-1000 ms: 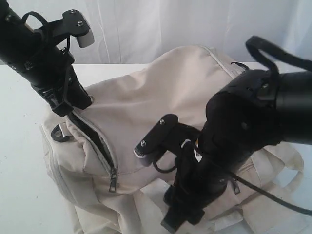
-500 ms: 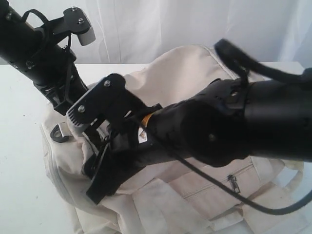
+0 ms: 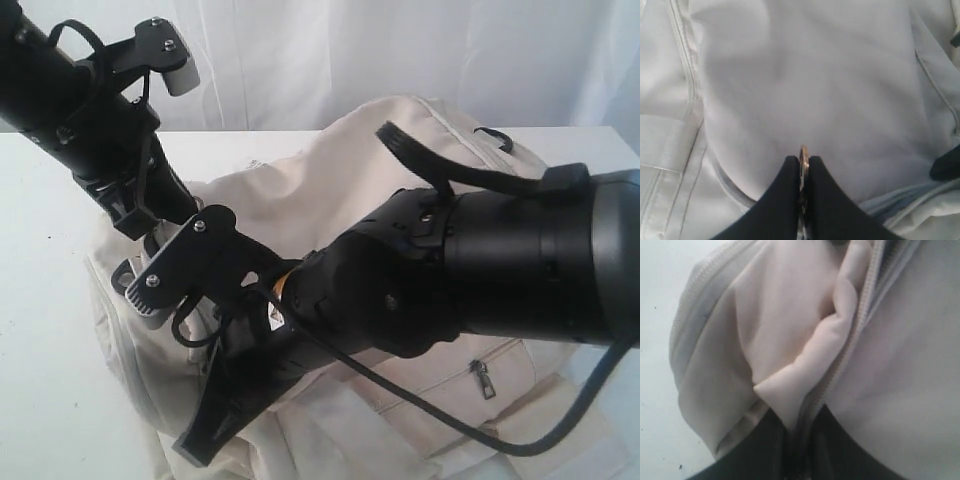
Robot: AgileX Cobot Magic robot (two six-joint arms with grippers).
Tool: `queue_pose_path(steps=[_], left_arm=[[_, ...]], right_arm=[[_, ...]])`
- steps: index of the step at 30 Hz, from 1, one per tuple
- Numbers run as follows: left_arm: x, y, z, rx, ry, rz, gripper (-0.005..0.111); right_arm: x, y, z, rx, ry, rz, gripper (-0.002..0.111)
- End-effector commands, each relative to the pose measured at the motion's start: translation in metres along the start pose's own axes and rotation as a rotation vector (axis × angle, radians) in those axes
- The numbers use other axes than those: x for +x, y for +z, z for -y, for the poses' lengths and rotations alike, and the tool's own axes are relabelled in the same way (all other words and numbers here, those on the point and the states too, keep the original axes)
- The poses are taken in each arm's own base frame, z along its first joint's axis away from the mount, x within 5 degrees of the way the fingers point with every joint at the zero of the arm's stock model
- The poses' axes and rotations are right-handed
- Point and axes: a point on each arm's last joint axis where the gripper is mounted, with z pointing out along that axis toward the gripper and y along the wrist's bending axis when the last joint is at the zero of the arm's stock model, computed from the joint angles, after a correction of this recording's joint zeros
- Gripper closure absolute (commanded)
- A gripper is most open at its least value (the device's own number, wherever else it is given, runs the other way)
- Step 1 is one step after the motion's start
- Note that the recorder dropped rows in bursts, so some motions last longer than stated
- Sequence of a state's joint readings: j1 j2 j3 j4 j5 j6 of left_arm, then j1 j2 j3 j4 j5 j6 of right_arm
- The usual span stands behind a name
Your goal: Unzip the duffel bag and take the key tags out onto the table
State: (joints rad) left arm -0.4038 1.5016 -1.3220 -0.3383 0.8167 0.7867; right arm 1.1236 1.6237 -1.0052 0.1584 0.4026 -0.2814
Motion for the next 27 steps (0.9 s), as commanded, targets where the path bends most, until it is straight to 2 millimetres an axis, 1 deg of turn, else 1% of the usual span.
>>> queue_pose_path(steps=[1, 4, 9, 18, 23, 27], left_arm=[[0.001, -0.001, 0.0, -0.017, -0.005, 0.013, 0.107], [0.005, 0.003, 0.0, -0.03, -0.011, 0.011, 0.107], [0.008, 0.007, -0.001, -0.044, -0.012, 0.009, 0.107], [0.008, 0.007, -0.001, -0.047, -0.011, 0.01, 0.107], [0.008, 0.007, -0.001, -0.048, -0.008, 0.005, 0.107], [0.008, 0.007, -0.001, -0.048, -0.008, 0.005, 0.107]], right_arm=[[0.025, -0.001, -0.008, -0.071, -0.009, -0.245, 0.108], [0.032, -0.003, -0.009, -0.088, -0.015, -0.32, 0.108], [0.044, -0.008, -0.006, -0.074, -0.076, -0.456, 0.108], [0.063, -0.02, 0.008, 0.085, -0.064, -0.703, 0.108], [0.085, -0.027, 0.019, 0.25, -0.069, -0.81, 0.108], [0.107, -0.036, 0.023, 0.342, -0.052, -0.858, 0.108]])
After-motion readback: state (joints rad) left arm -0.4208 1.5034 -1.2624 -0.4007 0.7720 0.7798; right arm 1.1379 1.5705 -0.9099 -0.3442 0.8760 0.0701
